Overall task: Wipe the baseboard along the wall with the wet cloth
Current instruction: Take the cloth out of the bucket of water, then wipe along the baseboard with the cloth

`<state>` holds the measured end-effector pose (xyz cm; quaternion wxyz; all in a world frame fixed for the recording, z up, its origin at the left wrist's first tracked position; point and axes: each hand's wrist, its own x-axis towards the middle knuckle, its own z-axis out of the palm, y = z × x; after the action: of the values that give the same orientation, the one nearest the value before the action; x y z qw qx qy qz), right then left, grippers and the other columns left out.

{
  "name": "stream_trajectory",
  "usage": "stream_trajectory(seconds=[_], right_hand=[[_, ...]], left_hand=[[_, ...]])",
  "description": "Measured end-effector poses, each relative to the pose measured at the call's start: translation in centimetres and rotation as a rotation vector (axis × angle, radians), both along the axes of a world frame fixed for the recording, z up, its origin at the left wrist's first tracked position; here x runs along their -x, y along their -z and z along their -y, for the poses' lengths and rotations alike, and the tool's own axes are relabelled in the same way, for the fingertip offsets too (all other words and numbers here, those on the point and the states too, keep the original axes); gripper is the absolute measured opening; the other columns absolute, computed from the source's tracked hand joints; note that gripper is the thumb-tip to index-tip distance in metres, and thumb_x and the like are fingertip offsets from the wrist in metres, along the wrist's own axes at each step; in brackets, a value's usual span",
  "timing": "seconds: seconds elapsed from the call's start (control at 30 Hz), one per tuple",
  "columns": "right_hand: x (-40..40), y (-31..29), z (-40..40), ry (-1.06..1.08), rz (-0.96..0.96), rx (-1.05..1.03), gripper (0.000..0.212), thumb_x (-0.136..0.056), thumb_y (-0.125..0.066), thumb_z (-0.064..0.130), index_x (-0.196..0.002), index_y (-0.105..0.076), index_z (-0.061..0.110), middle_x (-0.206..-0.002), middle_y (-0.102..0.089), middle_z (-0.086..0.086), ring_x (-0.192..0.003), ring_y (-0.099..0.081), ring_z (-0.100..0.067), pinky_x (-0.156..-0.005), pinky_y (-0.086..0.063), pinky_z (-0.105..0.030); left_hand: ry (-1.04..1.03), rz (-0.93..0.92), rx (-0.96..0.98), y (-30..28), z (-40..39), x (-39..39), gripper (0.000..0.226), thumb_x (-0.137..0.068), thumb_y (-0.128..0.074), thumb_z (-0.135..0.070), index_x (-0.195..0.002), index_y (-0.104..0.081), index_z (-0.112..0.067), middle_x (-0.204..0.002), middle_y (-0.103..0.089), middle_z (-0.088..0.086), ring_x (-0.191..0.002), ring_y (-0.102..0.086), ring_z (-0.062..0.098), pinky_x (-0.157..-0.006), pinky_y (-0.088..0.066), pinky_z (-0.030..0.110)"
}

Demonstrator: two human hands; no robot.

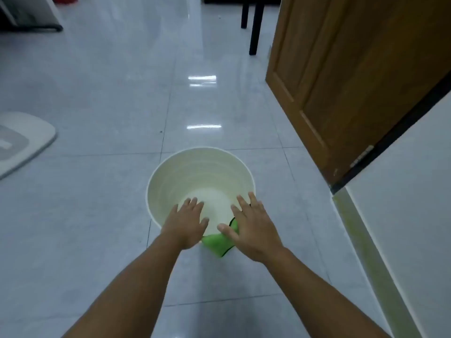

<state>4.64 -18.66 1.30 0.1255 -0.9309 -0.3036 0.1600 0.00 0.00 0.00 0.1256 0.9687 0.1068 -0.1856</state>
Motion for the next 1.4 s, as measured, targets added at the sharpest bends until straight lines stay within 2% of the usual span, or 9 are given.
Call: stream_trajectory(seconds=[0.17,0.3,0.4,0.73,1.03,1.17,1.23,1.3,1.4], right_hand=[[0.5,0.2,1.0,-0.136,0.126,0.079,0.073,-0.082,-0.042,0.069,-0.131,-0.049,0.016,-0.156,-0.026,-0.002,-0.146,0.000,-0.024,-0.114,-0.019,-0.041],[1.9,-0.5,0.6,-0.141,0.202,0.152,0.027,-0.091,-0.049,0.005,-0.118,-0.050,0.011,-0.136,-0.048,-0.002,-0.142,-0.021,-0.027,-0.069,-0.043,-0.036],[3.0,-1.8,1.2,-0.115,0.239,0.127,0.025,-0.082,-0.051,-0.002,-0.104,-0.052,0.010,-0.108,-0.054,-0.006,-0.105,-0.051,-0.026,-0.056,-0.043,-0.035],[1.4,-2.3,15.6,0.507,0.334,-0.053,0.026,-0.088,-0.038,0.008,-0.108,-0.053,0.015,-0.086,-0.056,-0.007,-0.079,-0.048,-0.027,-0.056,-0.032,-0.032],[-4.1,8.6,27.5,1.062,0.062,0.041,0.027,-0.089,-0.032,0.020,-0.103,-0.053,0.012,-0.093,-0.057,-0.013,-0.082,-0.056,-0.032,-0.070,-0.045,-0.035],[-6.0,15.1,27.9,0.907,-0.066,0.182,0.041,-0.091,-0.039,0.030,-0.125,-0.051,0.011,-0.128,-0.053,-0.015,-0.118,-0.042,-0.036,-0.099,-0.038,-0.043],[-5.9,18.7,27.4,0.815,-0.220,0.257,0.060,-0.093,-0.042,0.038,-0.147,-0.026,0.017,-0.154,-0.025,-0.011,-0.131,-0.029,-0.038,-0.107,-0.029,-0.046],[-5.8,21.7,26.9,0.843,-0.265,0.289,0.066,-0.095,-0.042,0.032,-0.151,-0.009,0.027,-0.158,-0.008,-0.008,-0.131,-0.025,-0.038,-0.103,-0.032,-0.047],[-7.6,22.8,26.0,0.859,-0.052,0.338,0.056,-0.092,-0.044,0.015,-0.145,-0.025,0.021,-0.143,-0.033,-0.015,-0.120,-0.040,-0.033,-0.088,-0.043,-0.042]], left_hand=[[-0.042,0.077,-0.065,0.6,0.6,-0.2,0.056,-0.100,-0.023,-0.038,-0.150,-0.016,-0.015,-0.160,-0.012,0.007,-0.146,-0.006,0.021,-0.118,-0.007,0.043],[-0.059,0.068,-0.242,-0.9,1.8,1.9,0.052,-0.101,-0.021,-0.028,-0.149,-0.014,-0.009,-0.158,-0.015,0.011,-0.146,-0.009,0.026,-0.117,-0.014,0.045],[-0.035,0.036,-0.308,-2.8,1.8,2.6,0.057,-0.099,-0.030,-0.021,-0.150,-0.008,-0.007,-0.159,-0.008,0.013,-0.146,-0.005,0.028,-0.117,-0.009,0.047],[0.296,0.322,-0.274,-4.0,13.1,-3.5,0.056,-0.098,-0.028,-0.021,-0.150,-0.008,-0.010,-0.160,-0.002,0.011,-0.147,0.000,0.025,-0.117,-0.004,0.049],[0.476,0.149,-0.165,8.8,23.9,-10.9,0.056,-0.100,-0.024,-0.024,-0.150,-0.004,-0.008,-0.160,0.003,0.012,-0.146,0.004,0.026,-0.118,-0.001,0.048],[0.503,0.095,-0.188,14.8,24.5,-13.5,0.058,-0.101,-0.021,-0.031,-0.150,-0.001,-0.008,-0.160,0.003,0.013,-0.146,0.004,0.027,-0.117,-0.002,0.048],[0.481,0.089,-0.170,17.7,24.5,-14.7,0.060,-0.100,-0.021,-0.036,-0.150,-0.002,-0.008,-0.160,0.002,0.013,-0.146,0.003,0.027,-0.117,-0.002,0.048],[0.422,0.079,-0.148,20.3,24.5,-15.9,0.063,-0.099,-0.023,-0.039,-0.150,-0.003,-0.008,-0.160,0.002,0.013,-0.146,0.002,0.027,-0.117,-0.004,0.049],[0.305,0.032,-0.084,24.3,24.3,-16.7,0.073,-0.095,-0.019,-0.053,-0.150,0.000,-0.010,-0.160,0.006,0.011,-0.146,0.004,0.026,-0.115,-0.004,0.053]])
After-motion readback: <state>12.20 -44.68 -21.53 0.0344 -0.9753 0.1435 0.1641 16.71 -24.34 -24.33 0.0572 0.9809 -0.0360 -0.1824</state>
